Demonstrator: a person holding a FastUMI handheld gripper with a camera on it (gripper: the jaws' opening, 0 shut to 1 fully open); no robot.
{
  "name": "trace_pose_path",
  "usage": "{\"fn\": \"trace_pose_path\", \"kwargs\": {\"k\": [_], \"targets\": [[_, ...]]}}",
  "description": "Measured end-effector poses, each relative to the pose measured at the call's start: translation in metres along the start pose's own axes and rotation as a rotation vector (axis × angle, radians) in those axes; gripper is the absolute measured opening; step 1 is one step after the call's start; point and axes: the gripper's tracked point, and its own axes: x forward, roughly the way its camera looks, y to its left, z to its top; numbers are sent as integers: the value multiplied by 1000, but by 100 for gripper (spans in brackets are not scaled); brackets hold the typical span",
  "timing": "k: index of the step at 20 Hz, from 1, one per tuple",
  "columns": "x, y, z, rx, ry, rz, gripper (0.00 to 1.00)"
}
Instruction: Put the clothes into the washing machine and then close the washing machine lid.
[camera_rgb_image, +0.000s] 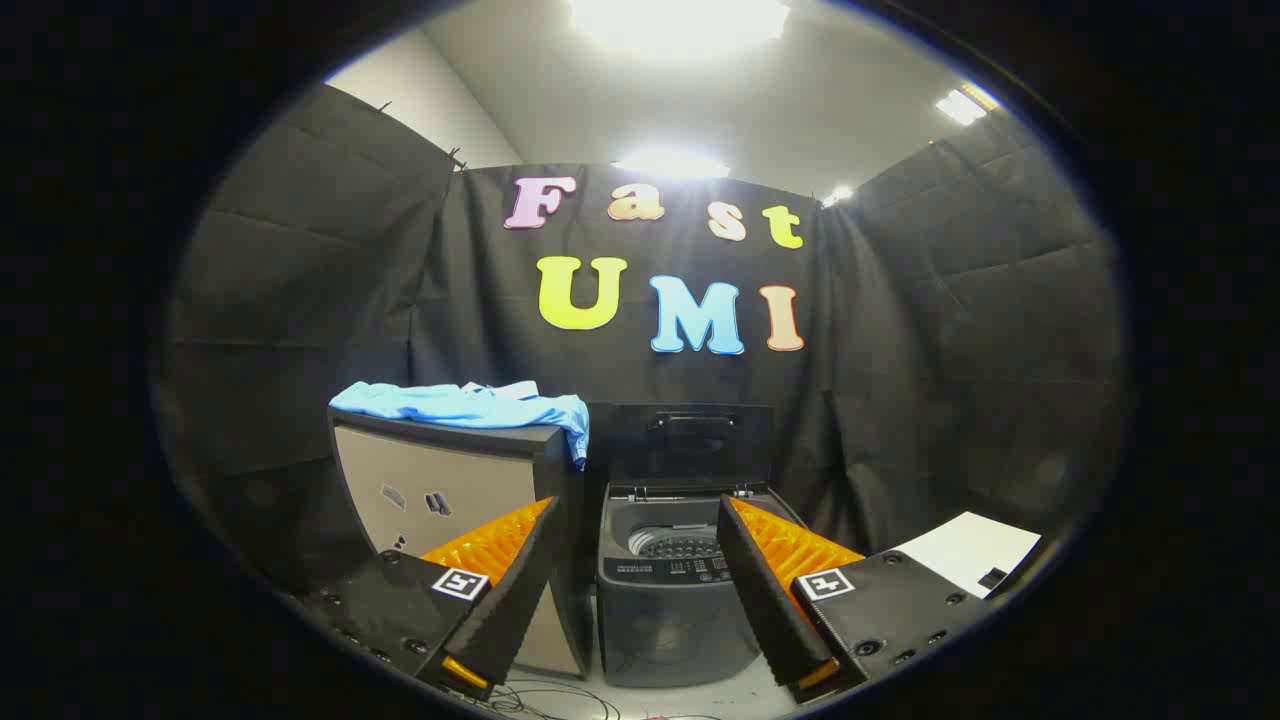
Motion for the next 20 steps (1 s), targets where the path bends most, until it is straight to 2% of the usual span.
{"fn": "trace_pose_path", "kwargs": {"k": [20], "targets": [[1, 11, 6, 33, -12, 28, 96]]}}
